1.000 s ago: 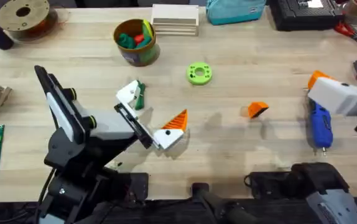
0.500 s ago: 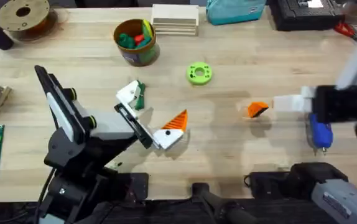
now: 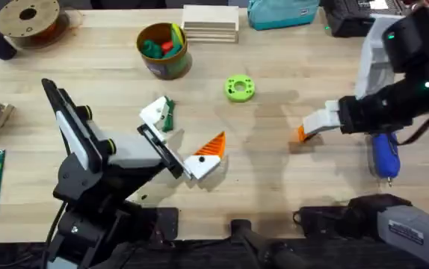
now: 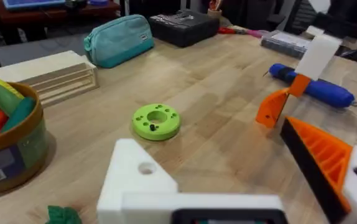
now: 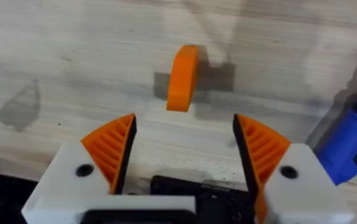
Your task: Pick up the gripper from the table and insert it into the empty holder that is missing its gripper. Then pick up a screw, insert it into the mounting hole, and use the screwdriver to tighten it. Finally, clean up the table by picking up the vegetable and placing it into the bucket.
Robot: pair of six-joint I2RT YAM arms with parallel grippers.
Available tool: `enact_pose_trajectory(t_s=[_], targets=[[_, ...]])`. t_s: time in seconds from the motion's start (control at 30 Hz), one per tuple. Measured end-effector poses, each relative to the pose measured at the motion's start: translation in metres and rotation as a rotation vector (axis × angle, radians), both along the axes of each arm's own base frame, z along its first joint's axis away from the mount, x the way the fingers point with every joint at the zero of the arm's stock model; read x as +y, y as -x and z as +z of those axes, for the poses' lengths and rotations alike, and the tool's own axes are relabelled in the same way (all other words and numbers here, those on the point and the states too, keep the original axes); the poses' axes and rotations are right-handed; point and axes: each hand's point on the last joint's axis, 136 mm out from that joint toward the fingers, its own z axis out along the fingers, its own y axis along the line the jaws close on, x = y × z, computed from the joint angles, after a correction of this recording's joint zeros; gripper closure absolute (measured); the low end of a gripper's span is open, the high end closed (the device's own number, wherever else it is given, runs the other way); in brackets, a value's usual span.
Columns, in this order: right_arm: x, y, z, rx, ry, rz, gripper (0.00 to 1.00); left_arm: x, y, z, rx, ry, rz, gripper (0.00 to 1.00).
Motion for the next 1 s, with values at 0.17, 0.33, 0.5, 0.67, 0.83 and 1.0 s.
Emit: enact_pose_trajectory(t_s=[0.17, 0.33, 0.5, 0.67, 0.83, 1.0], targets=[[-0.004, -0.006, -0.007, 0.012, 0.05, -0.026, 0.096, 0.0, 0.0, 0.0, 0.0, 0.0, 0.0, 0.014], [-0.004, -0.011, -0.016, 0.049, 0.061, -0.033, 0.105, 0.0, 0.0, 0.0, 0.0, 0.0, 0.0, 0.014], [-0.003, -0.014, -0.024, 0.072, 0.064, -0.026, 0.2, 0.0, 0.0, 0.0, 0.0, 0.0, 0.0, 0.014], [0.005, -0.016, -0.024, 0.059, 0.065, 0.009, 0.279, 0.0, 0.0, 0.0, 0.0, 0.0, 0.0, 0.014], [0.007, -0.018, -0.026, 0.057, 0.075, 0.023, 0.354, 0.0, 0.0, 0.0, 0.0, 0.0, 0.0, 0.014], [0.006, -0.018, -0.034, 0.092, 0.088, 0.023, 0.483, 0.0, 0.0, 0.0, -0.001, 0.0, 0.0, 0.014]])
